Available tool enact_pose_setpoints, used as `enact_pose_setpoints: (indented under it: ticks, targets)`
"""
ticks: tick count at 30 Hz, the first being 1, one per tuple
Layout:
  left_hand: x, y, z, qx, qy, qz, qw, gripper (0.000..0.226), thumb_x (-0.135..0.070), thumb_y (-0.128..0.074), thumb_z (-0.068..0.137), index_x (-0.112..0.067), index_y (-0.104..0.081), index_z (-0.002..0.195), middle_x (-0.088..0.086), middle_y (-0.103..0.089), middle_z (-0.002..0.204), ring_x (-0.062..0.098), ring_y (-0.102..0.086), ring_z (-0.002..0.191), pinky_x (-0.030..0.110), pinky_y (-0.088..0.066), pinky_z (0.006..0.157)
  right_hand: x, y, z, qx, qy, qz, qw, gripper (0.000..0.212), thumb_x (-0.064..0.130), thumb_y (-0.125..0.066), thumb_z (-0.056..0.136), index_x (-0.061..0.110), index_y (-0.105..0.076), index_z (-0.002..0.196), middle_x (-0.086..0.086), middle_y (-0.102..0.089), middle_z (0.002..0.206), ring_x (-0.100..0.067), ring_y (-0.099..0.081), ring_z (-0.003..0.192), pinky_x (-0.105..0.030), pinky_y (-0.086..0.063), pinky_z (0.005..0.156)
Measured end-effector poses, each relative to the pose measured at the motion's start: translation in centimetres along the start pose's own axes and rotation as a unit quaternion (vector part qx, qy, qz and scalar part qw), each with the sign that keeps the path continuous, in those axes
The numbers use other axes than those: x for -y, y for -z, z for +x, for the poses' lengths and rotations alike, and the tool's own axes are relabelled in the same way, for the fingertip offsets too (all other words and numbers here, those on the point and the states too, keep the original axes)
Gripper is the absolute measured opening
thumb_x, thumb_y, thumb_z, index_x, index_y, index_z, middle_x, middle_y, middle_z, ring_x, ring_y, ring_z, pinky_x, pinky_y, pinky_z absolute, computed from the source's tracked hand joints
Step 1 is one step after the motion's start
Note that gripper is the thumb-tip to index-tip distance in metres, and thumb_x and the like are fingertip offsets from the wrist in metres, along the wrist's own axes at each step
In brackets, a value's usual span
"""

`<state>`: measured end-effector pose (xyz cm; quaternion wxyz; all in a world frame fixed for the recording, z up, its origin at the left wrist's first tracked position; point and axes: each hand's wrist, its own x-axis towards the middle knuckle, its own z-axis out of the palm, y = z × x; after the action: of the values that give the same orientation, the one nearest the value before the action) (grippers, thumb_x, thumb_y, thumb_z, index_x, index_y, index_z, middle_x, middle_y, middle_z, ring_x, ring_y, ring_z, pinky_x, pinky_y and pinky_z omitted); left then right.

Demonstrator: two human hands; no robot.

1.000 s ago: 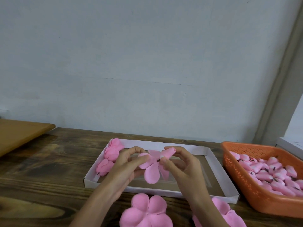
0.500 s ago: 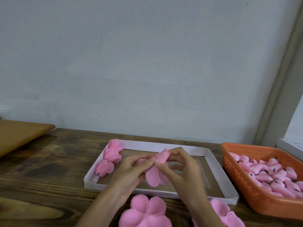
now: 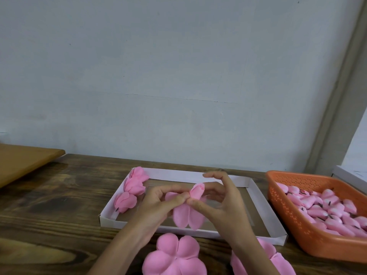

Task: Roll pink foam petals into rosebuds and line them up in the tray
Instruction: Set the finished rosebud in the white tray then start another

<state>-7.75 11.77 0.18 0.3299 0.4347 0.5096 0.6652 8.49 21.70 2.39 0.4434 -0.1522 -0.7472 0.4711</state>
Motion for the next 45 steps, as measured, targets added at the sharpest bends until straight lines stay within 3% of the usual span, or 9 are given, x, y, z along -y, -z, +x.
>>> enact_pose_setpoints:
  ticks: [6, 12, 19, 21, 25, 32, 38, 42, 45]
  targets:
    - [-0.1, 0.4, 0.1, 0.032, 0.013, 0.002, 0.999, 0.045, -0.026, -0.081, 0.082, -0.021, -0.073, 0.126, 0.012, -0.072, 0.126, 0.033, -0.067, 0.121, 0.059, -0.052, 0.103, -0.2, 0.7, 0.4, 0.043, 0.039, -0.017, 0.998, 0.024, 0.012, -0.086, 0.083, 0.03, -0.076, 0.096, 0.007, -0.079, 0.097, -0.018, -0.074, 0.098, -0.034, -0.058, 0.091]
    - [0.4, 0.0, 0.1, -0.08, 0.01, -0.038, 0.996, 0.036, -0.028, -0.093, 0.072, -0.02, -0.08, 0.105, 0.012, -0.078, 0.108, 0.032, -0.074, 0.106, 0.046, -0.061, 0.09, -0.2, 1.1, 0.4, 0.056, 0.015, 0.024, 0.998, 0.021, 0.009, -0.084, 0.085, 0.025, -0.074, 0.094, -0.003, -0.078, 0.097, -0.023, -0.076, 0.095, -0.033, -0.06, 0.086]
    - [0.3, -2.2, -0.3, -0.197, -0.054, 0.054, 0.978, 0.023, -0.043, -0.084, 0.076, -0.029, -0.082, 0.094, -0.001, -0.08, 0.091, 0.019, -0.077, 0.089, 0.045, -0.062, 0.082, 0.2, 0.9, 0.2, 0.075, 0.064, -0.05, 0.994, 0.021, 0.011, -0.088, 0.08, 0.021, -0.075, 0.094, 0.004, -0.073, 0.094, -0.023, -0.073, 0.093, -0.033, -0.061, 0.083]
    - [0.2, -2.8, -0.6, -0.195, -0.098, 0.063, 0.974, 0.025, -0.046, -0.081, 0.074, -0.029, -0.083, 0.092, -0.001, -0.08, 0.089, 0.018, -0.077, 0.087, 0.035, -0.061, 0.074, 0.4, 0.8, 0.1, 0.075, 0.077, -0.067, 0.992, 0.024, 0.009, -0.088, 0.079, 0.023, -0.076, 0.093, 0.006, -0.073, 0.093, -0.021, -0.073, 0.091, -0.029, -0.061, 0.08]
    - [-0.2, -3.2, -0.8, -0.177, -0.163, 0.075, 0.968, 0.013, -0.019, -0.081, 0.087, -0.031, -0.083, 0.089, 0.0, -0.08, 0.084, 0.015, -0.076, 0.08, 0.021, -0.057, 0.067, 0.6, 0.6, 0.0, 0.058, 0.068, -0.068, 0.994, 0.033, 0.009, -0.091, 0.074, 0.026, -0.071, 0.095, 0.007, -0.075, 0.092, -0.018, -0.076, 0.084, -0.026, -0.061, 0.075]
    - [-0.9, -3.9, -1.2, -0.155, -0.192, 0.097, 0.964, 0.011, -0.031, -0.076, 0.092, -0.022, -0.084, 0.092, 0.008, -0.077, 0.087, 0.026, -0.072, 0.084, 0.044, -0.058, 0.073, 0.7, 0.6, -0.1, 0.04, 0.059, -0.08, 0.994, 0.053, 0.017, -0.095, 0.071, 0.035, -0.069, 0.114, 0.01, -0.074, 0.096, -0.015, -0.076, 0.08, -0.03, -0.063, 0.073]
    - [-1.9, -4.1, -2.0, -0.109, -0.165, 0.08, 0.977, 0.022, -0.035, -0.062, 0.098, -0.026, -0.081, 0.096, 0.003, -0.075, 0.095, 0.014, -0.072, 0.092, 0.019, -0.055, 0.076, 0.9, 0.7, 0.0, 0.005, 0.111, -0.108, 0.988, 0.04, 0.012, -0.093, 0.074, 0.025, -0.075, 0.108, 0.011, -0.075, 0.104, -0.015, -0.075, 0.081, -0.03, -0.063, 0.069]
    - [-2.4, -3.2, -2.0, -0.084, -0.159, 0.055, 0.982, 0.031, -0.044, -0.065, 0.091, -0.023, -0.073, 0.112, 0.005, -0.079, 0.107, 0.021, -0.074, 0.106, 0.026, -0.057, 0.09, 1.1, 1.0, 0.1, -0.007, 0.079, -0.1, 0.992, 0.034, 0.013, -0.091, 0.076, 0.03, -0.073, 0.1, 0.012, -0.078, 0.092, -0.013, -0.077, 0.081, -0.029, -0.063, 0.071]
    - [-2.4, -2.4, -1.5, -0.061, -0.12, 0.058, 0.989, 0.042, -0.038, -0.079, 0.079, -0.021, -0.068, 0.116, 0.004, -0.079, 0.109, 0.022, -0.074, 0.106, 0.032, -0.059, 0.088, 1.1, 1.4, 0.3, -0.009, 0.066, -0.085, 0.994, 0.03, 0.012, -0.089, 0.079, 0.031, -0.069, 0.091, 0.01, -0.077, 0.091, -0.015, -0.077, 0.079, -0.031, -0.063, 0.071]
